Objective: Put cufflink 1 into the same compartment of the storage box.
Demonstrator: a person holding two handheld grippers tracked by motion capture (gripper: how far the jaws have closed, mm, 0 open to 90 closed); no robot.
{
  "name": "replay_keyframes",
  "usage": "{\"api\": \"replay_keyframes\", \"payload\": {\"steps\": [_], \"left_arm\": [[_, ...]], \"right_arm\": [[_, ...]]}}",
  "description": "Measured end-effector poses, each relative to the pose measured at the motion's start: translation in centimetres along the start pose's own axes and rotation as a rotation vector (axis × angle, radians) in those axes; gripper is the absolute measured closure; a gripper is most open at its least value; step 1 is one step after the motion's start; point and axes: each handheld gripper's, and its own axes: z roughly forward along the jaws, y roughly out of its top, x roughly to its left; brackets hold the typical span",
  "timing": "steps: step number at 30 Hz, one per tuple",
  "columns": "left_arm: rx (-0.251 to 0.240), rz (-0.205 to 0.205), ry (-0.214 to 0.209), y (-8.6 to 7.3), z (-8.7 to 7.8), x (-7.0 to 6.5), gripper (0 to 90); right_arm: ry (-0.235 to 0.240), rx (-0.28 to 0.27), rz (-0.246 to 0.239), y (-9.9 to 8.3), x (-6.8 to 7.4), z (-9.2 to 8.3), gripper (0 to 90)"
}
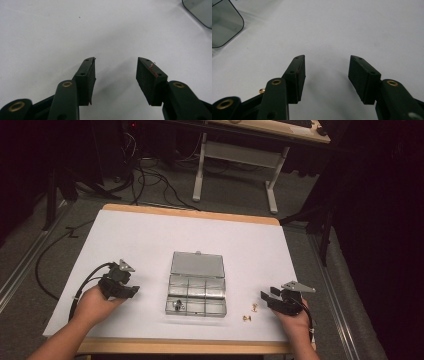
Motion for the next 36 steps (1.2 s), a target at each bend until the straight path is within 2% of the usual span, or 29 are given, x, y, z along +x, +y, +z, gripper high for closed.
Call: {"api": "replay_keyframes", "payload": {"steps": [7, 10, 12, 18, 19, 27, 32, 34, 36], "left_arm": [[-0.133, -0.039, 0.023, -1.0, 0.2, 0.1, 49.0], [-0.168, -0.039, 0.029, -1.4, 0.3, 0.1, 47.1], [-0.214, -0.041, 0.029, -1.9, 0.5, 0.2, 46.1], [-0.247, -0.012, 0.024, -2.5, 0.9, 0.0, 43.8], [-0.27, -0.015, 0.017, -2.9, 1.0, -0.1, 43.8], [-0.316, -0.025, 0.025, -3.7, 1.1, -0.1, 41.9], [-0.321, -0.043, 0.014, -3.8, 1.1, 0.1, 39.3], [-0.331, -0.07, 0.008, -4.0, 0.9, 0.3, 39.3], [-0.321, -0.066, 0.011, -4.1, 0.8, 0.4, 39.0]], "right_arm": [[-0.01, -0.004, -0.002, 0.0, 0.1, -0.2, 47.3], [-0.012, -0.016, -0.007, 0.0, 0.1, -0.2, 46.6], [-0.009, -0.023, 0.001, 0.1, 0.2, -0.3, 46.2], [0.002, -0.017, 0.0, 0.8, 0.8, -0.7, 47.5], [-0.002, -0.015, -0.007, 0.9, 0.8, -0.8, 48.4], [0.013, 0.073, 0.024, 1.7, 1.2, -0.3, 52.4], [0.011, 0.11, 0.01, 1.9, 1.6, -0.2, 52.7], [0.007, 0.137, 0.015, 2.3, 1.8, -0.3, 54.4], [-0.005, 0.155, -0.002, 2.5, 1.8, -0.4, 55.2]]}}
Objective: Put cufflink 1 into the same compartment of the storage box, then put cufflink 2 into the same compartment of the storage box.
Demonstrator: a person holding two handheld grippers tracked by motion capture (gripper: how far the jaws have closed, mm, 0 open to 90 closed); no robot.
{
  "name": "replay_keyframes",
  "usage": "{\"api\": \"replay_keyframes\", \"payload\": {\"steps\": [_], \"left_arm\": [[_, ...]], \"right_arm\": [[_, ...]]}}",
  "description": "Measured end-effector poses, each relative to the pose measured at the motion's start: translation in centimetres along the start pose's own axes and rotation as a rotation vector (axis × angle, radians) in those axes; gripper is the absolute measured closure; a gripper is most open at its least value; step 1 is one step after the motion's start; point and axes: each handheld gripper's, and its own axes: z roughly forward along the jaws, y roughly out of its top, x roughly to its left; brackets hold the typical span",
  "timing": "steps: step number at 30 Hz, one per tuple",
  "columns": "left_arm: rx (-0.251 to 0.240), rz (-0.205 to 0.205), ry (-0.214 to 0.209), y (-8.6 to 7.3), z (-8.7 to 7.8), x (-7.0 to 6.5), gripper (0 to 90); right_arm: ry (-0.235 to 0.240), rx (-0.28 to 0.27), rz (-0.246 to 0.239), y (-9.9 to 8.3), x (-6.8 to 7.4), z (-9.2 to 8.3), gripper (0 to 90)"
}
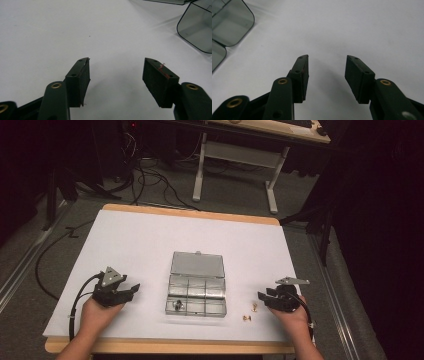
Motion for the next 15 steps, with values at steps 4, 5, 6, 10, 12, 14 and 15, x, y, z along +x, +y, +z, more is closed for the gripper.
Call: {"api": "replay_keyframes", "payload": {"steps": [4, 5, 6, 10, 12, 14, 15], "left_arm": [[0.027, -0.052, -0.022, -0.36, -0.25, 0.9, 35.8], [0.017, -0.059, -0.03, -0.43, -0.35, 0.95, 35.6], [0.011, -0.054, -0.028, -0.47, -0.39, 0.85, 35.6], [0.032, -0.01, -0.016, -0.44, -0.11, 0.29, 33.9], [0.032, 0.005, -0.012, -0.45, -0.07, 0.12, 33.5], [0.031, 0.012, -0.01, -0.49, -0.1, 0.02, 32.9], [0.031, 0.016, -0.008, -0.49, -0.1, -0.03, 32.8]], "right_arm": [[-0.011, 0.04, -0.009, 0.29, 0.02, -0.25, 55.4], [-0.013, 0.049, -0.014, 0.37, 0.06, -0.3, 55.5], [-0.015, 0.06, -0.019, 0.44, 0.11, -0.36, 55.5], [-0.017, 0.104, -0.042, 0.71, 0.43, -0.5, 55.6], [-0.014, 0.119, -0.048, 0.83, 0.52, -0.56, 55.6], [-0.009, 0.136, -0.052, 0.92, 0.59, -0.58, 55.6], [-0.008, 0.148, -0.056, 0.96, 0.64, -0.59, 55.6]]}}
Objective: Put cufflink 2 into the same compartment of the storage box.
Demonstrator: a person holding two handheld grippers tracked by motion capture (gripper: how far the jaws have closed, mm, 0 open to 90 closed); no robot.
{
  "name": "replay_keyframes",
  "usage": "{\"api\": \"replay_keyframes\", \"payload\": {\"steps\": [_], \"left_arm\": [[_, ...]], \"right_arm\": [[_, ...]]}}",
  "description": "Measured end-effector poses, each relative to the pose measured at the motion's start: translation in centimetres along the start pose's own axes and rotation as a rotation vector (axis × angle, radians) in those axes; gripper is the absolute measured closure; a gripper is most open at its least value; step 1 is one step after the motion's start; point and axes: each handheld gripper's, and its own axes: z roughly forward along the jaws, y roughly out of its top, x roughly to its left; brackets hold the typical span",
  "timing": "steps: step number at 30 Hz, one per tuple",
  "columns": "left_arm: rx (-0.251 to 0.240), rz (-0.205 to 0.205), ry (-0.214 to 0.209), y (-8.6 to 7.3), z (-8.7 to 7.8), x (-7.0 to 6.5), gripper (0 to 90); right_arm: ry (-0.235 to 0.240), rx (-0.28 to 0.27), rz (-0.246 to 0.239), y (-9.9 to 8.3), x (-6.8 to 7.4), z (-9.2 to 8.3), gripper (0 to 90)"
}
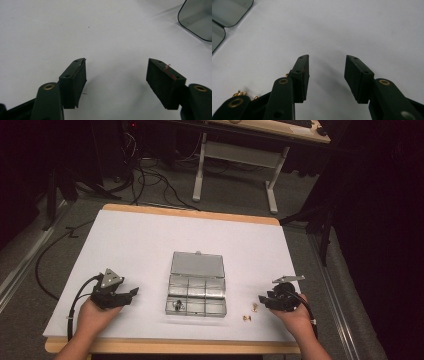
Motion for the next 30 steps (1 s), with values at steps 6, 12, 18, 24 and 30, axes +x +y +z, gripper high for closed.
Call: {"api": "replay_keyframes", "payload": {"steps": [6, 12, 18, 24, 30], "left_arm": [[0.001, 0.004, -0.004, 0.0, 0.0, 0.0, 32.7], [0.001, 0.006, -0.01, 0.0, 0.0, 0.0, 32.7], [0.011, 0.015, -0.008, 0.0, 0.0, -0.2, 32.5], [0.015, 0.034, 0.005, -0.1, 0.0, -0.4, 32.3], [0.018, 0.033, 0.007, -0.1, 0.0, -0.4, 32.6]], "right_arm": [[0.008, 0.053, -0.023, 0.3, 0.2, -0.3, 55.8], [0.018, 0.118, -0.043, 0.3, 0.3, -0.6, 56.3], [0.033, 0.174, -0.052, 0.4, 0.7, -0.6, 56.3], [0.045, 0.225, -0.03, 0.6, 1.3, -0.8, 54.4], [0.063, 0.259, -0.013, 0.8, 1.5, -0.8, 53.6]]}}
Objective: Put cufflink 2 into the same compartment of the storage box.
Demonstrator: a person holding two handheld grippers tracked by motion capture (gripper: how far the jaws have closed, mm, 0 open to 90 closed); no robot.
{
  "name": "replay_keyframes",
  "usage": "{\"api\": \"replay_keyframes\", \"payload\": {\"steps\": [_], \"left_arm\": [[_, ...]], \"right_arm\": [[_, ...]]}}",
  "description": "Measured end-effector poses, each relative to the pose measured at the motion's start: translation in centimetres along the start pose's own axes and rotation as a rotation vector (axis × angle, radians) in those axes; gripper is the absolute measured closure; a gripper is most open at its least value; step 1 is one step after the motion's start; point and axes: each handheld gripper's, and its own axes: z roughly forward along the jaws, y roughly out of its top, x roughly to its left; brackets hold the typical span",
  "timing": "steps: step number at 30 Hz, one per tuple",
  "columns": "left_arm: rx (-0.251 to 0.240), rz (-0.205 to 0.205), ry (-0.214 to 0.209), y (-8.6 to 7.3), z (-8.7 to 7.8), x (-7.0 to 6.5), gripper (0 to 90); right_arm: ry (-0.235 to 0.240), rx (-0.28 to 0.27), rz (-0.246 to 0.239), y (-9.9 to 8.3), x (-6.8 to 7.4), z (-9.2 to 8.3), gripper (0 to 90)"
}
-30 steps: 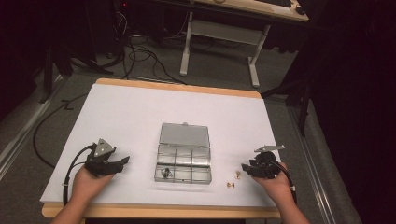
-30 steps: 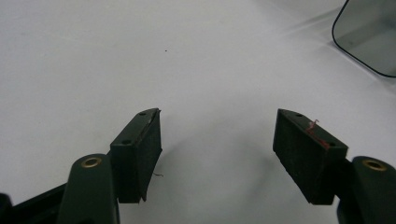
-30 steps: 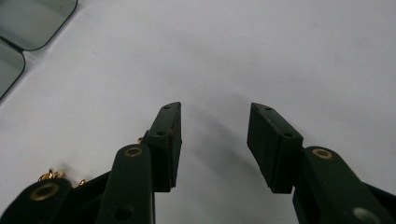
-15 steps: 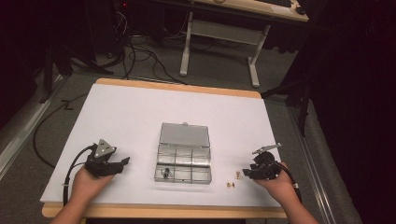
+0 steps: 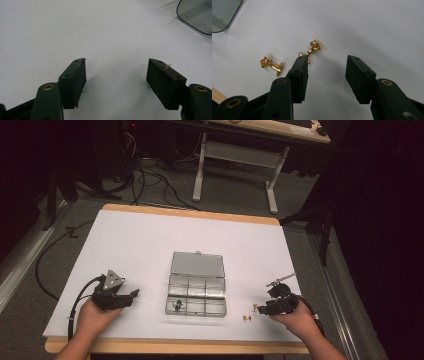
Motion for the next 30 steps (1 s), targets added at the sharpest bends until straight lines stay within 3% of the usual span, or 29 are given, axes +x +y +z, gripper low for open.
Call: {"api": "replay_keyframes", "payload": {"steps": [13, 22, 30], "left_arm": [[0.003, 0.012, 0.004, 0.0, 0.0, -0.1, 32.8], [0.008, 0.0, 0.001, 0.0, 0.1, 0.0, 33.5], [0.01, 0.007, 0.006, 0.0, 0.1, -0.1, 33.6]], "right_arm": [[0.012, 0.056, -0.018, 1.9, 1.2, 0.9, 60.3], [-0.001, 0.08, -0.008, 2.9, 1.5, 1.7, 77.5], [-0.01, 0.096, -0.033, 3.1, 1.9, 1.9, 75.9]]}}
